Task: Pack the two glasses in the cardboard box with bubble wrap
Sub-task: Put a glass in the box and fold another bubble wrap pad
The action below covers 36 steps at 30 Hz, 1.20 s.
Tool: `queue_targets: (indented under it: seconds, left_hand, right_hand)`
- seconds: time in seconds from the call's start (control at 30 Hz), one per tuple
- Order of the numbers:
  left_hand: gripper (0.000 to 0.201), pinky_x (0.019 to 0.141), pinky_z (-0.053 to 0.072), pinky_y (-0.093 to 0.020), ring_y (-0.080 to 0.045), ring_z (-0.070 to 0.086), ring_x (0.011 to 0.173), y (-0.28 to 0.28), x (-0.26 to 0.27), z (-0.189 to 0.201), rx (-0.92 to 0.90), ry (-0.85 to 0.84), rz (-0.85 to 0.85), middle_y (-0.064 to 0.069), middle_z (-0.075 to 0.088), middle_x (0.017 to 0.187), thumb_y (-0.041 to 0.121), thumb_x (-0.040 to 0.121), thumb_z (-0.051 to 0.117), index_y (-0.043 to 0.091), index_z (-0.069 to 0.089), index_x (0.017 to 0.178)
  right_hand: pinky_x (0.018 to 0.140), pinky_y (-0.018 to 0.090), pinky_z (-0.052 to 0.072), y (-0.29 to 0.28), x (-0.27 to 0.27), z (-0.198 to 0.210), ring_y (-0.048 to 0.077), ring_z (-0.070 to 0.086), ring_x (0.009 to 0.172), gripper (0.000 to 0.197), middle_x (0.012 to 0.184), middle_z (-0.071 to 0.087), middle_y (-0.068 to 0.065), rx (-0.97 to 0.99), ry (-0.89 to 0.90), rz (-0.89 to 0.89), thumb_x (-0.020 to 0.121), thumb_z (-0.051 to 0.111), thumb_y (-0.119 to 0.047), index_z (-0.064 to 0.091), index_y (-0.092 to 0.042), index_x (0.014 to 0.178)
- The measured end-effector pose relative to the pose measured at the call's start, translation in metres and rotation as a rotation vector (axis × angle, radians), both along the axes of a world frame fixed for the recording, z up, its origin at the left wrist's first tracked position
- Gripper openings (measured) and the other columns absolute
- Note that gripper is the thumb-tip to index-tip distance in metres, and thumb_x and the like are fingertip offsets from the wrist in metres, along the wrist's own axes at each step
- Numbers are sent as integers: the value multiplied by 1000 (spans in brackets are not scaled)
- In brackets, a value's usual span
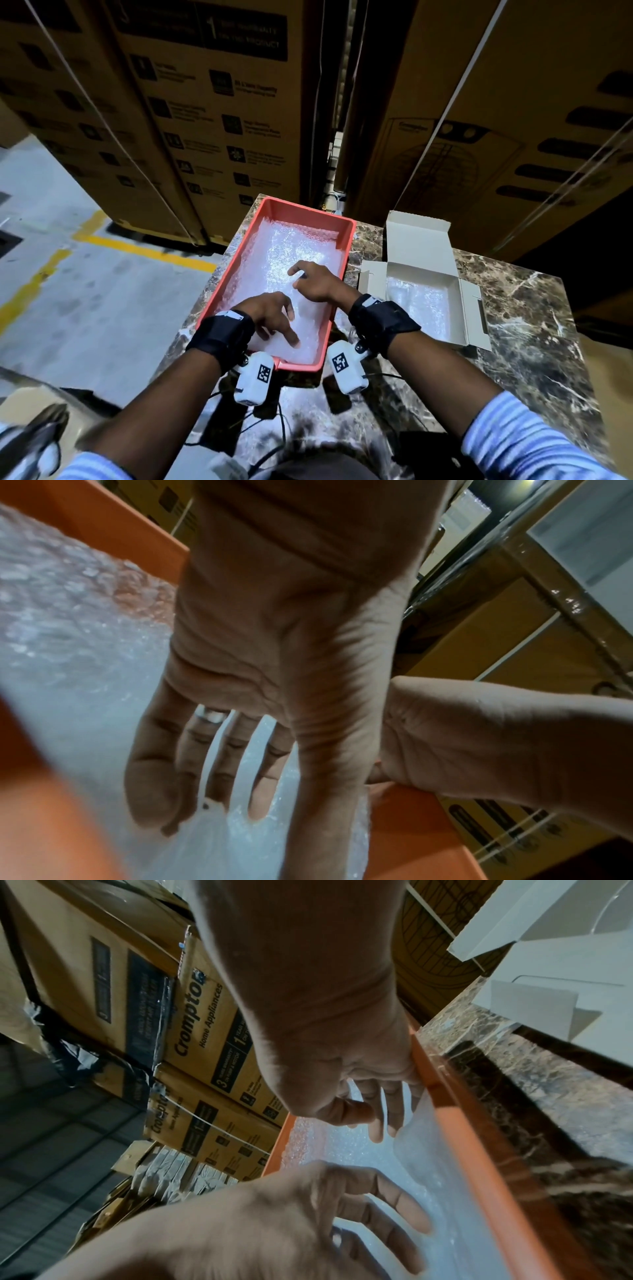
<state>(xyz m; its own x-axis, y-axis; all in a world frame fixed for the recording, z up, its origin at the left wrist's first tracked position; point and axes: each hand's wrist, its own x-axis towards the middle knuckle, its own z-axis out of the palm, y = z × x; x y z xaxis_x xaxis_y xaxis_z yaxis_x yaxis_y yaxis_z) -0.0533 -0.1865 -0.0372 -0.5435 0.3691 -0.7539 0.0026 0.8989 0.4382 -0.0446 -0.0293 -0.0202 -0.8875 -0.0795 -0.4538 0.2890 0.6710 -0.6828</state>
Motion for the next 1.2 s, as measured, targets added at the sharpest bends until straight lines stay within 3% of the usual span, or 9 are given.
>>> queue_targets:
  seconds: [0.3, 0.57, 0.67, 0.73, 0.8, 0.87, 0.97, 1.1, 1.2]
  left_hand:
    - [18, 48, 39, -18, -12, 52, 56, 2, -1, 13, -12, 65, -152, 2, 62, 63, 13, 80, 81, 20, 79, 97]
    - [17, 62, 48, -25, -13, 64, 69, -17, -17, 62, 512, 316, 317, -3, 66, 77, -1, 90, 69, 13, 70, 100]
    - [21, 56, 47, -27, -17, 73, 68, -15, -16, 76, 654, 365, 408, -8, 67, 87, 5, 97, 66, 13, 63, 116]
    - [22, 48, 41, -24, -20, 72, 62, -13, -14, 81, 693, 414, 417, -18, 69, 97, 8, 99, 65, 14, 63, 119]
    - [18, 42, 34, -21, -20, 66, 51, -11, -12, 85, 733, 456, 464, -23, 69, 102, 15, 101, 62, 15, 63, 120]
    - [20, 41, 31, -21, -18, 59, 47, -8, -9, 94, 756, 482, 541, -18, 73, 98, 35, 105, 56, 19, 63, 115]
    - [53, 56, 39, -29, -20, 61, 59, -8, -4, 109, 768, 389, 587, -8, 79, 92, 70, 98, 44, 27, 62, 124]
    - [60, 89, 51, -44, -20, 73, 85, -8, 0, 121, 870, 260, 556, -5, 79, 102, 72, 92, 49, 24, 70, 121]
    - [76, 94, 51, -47, -24, 72, 89, -3, 5, 124, 1059, 66, 641, -6, 75, 106, 73, 77, 72, 10, 67, 118]
  right_hand:
    - [84, 42, 54, 3, 5, 10, 28, 60, 92, 35, 124, 61, 15, -8, -10, 34, 99, 49, -8, 56, -17, 132]
    - [73, 34, 46, 21, 18, 44, 21, 56, 91, 52, 111, 59, 0, 5, -60, 253, 88, 57, -2, 48, -24, 134]
    - [87, 31, 53, 33, 22, 55, 21, 57, 117, 84, 139, 54, 3, -55, -76, 251, 85, 69, -3, 29, -17, 157]
    - [78, 25, 51, 37, 21, 59, 14, 62, 105, 68, 125, 65, 4, -174, -37, 209, 86, 75, -9, 46, -9, 148]
    - [74, 34, 54, 42, 19, 61, 10, 65, 80, 27, 91, 72, -2, -219, 90, 139, 87, 79, -17, 71, -6, 110]
    - [77, 40, 56, 47, 21, 68, 20, 70, 76, 24, 82, 73, 4, -315, 170, 36, 88, 80, -21, 72, 1, 93]
    - [81, 45, 61, 57, 25, 80, 30, 76, 82, 26, 82, 72, 16, -508, 220, -133, 91, 77, -24, 71, 1, 91]
    - [78, 52, 62, 68, 26, 84, 30, 68, 83, 39, 101, 72, 27, -676, 271, -401, 93, 75, -32, 70, 4, 105]
    - [73, 36, 60, 76, 32, 85, 21, 73, 83, 21, 94, 78, 6, -749, 279, -489, 97, 70, -27, 73, -7, 104]
